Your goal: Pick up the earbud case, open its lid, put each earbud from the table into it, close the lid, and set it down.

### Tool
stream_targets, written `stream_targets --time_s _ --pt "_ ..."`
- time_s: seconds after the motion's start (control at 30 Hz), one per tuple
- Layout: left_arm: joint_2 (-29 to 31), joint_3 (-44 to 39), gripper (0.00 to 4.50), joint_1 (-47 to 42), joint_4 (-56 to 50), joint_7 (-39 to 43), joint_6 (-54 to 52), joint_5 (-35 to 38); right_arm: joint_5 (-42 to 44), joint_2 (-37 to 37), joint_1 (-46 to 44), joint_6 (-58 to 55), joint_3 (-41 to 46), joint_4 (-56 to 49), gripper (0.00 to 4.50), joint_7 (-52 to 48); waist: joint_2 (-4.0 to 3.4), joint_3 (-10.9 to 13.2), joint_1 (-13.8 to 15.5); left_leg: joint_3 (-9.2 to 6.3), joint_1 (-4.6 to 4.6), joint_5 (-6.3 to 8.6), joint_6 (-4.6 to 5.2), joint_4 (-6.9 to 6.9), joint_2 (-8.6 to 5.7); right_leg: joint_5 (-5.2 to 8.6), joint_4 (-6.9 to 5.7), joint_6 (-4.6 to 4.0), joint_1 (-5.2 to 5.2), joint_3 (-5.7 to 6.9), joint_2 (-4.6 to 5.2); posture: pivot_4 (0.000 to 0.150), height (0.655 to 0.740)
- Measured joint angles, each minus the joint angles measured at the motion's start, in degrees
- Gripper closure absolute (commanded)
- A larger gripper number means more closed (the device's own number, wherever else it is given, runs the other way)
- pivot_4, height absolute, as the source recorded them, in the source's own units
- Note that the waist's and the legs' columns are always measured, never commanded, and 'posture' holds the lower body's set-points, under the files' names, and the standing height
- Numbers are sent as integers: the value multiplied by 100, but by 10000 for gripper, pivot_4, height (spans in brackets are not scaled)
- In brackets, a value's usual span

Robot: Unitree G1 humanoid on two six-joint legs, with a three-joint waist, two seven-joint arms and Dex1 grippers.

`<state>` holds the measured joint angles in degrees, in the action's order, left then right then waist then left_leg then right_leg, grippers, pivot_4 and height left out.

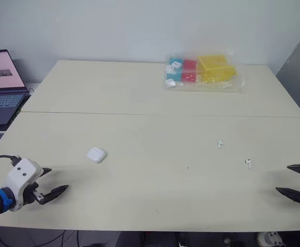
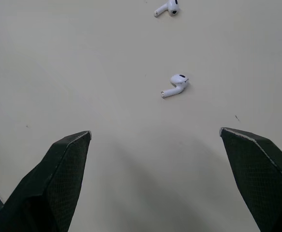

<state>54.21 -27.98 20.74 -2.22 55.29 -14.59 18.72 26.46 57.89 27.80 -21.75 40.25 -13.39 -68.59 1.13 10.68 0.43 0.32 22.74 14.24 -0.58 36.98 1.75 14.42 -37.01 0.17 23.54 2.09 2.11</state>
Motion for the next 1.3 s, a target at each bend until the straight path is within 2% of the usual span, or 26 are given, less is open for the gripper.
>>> stream_targets --time_s 0.27,0.37,0.77,1.0,1.3 --pt "0 54 0 -532 494 92 253 -52 -60 -136 -176 5 -152 -62 446 104 1 -1 1 7 -12 0 0 2 1 0 -6 -1 -11 0 -3 1500 7345" --pt "-70 87 0 -614 645 177 324 -68 -85 -170 -227 61 -336 -60 446 90 1 -1 -2 10 -13 0 0 2 1 -16 -6 27 -10 -1 -4 1500 7345" --pt "-71 89 0 -589 817 653 657 -65 -273 -141 -249 272 -330 204 446 -131 6 -4 0 21 -19 -1 1 4 1 -18 -10 27 -14 -2 -4 1500 7345" --pt "-71 89 0 -601 775 750 619 -52 -289 -175 -291 376 -350 215 446 -121 6 -5 0 22 -23 0 1 4 1 -19 -10 29 -16 -3 -4 1500 7345" --pt "-244 136 0 -689 325 624 202 142 -156 5 -983 285 -637 -89 446 -162 6 -5 -4 22 -35 -1 1 5 1 -22 -14 33 -25 -9 -5 1500 7345"
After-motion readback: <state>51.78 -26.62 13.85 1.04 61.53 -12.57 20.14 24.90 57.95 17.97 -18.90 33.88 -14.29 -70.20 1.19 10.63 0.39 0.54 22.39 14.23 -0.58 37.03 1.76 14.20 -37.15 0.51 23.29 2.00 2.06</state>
